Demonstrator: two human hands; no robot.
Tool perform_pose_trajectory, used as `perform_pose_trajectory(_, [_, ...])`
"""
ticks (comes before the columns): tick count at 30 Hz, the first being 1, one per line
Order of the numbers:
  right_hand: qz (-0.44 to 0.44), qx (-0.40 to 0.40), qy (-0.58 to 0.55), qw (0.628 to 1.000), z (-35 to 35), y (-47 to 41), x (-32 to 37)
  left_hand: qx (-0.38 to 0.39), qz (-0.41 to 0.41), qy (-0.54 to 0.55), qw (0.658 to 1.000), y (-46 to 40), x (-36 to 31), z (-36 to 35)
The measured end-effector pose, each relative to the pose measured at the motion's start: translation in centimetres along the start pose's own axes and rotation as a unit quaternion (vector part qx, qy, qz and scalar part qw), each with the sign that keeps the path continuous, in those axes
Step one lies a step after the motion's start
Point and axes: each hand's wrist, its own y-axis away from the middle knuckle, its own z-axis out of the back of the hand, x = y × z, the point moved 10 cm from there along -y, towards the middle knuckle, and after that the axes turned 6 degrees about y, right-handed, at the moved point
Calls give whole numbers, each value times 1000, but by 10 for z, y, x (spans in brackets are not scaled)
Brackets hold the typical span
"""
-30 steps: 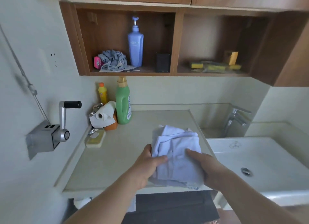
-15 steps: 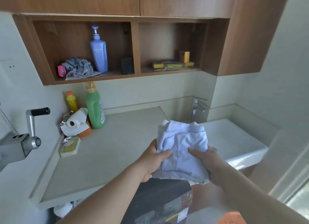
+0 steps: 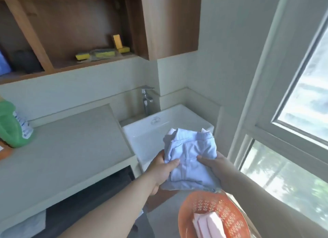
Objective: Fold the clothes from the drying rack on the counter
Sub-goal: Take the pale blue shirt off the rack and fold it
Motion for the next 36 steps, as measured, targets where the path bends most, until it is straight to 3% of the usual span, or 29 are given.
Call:
perform_pose_trajectory(6, [-90, -34, 27, 995, 114, -13, -64, 30, 73, -38, 996, -39, 51, -109])
perform_pose_trajectory(11, [-162, -63, 75, 982, 168, -25, -128, 35, 148, -75, 985, -67, 116, -157])
perform_pose_trajectory(16, [-248, -102, 119, 956, 212, -43, -226, 30, 206, -159, 965, -124, 228, -198])
perform_pose_trajectory(23, [-335, -155, 212, 905, 236, -104, -395, 27, 273, -217, 937, -184, 395, -221])
perform_pose_trajectory(32, [-381, -126, 298, 866, 234, -209, -603, 5, 346, -228, 910, -269, 616, -214])
perform_pose_trajectory(36, [-388, -118, 345, 846, 248, -245, -668, 9, 361, -208, 909, -298, 678, -225])
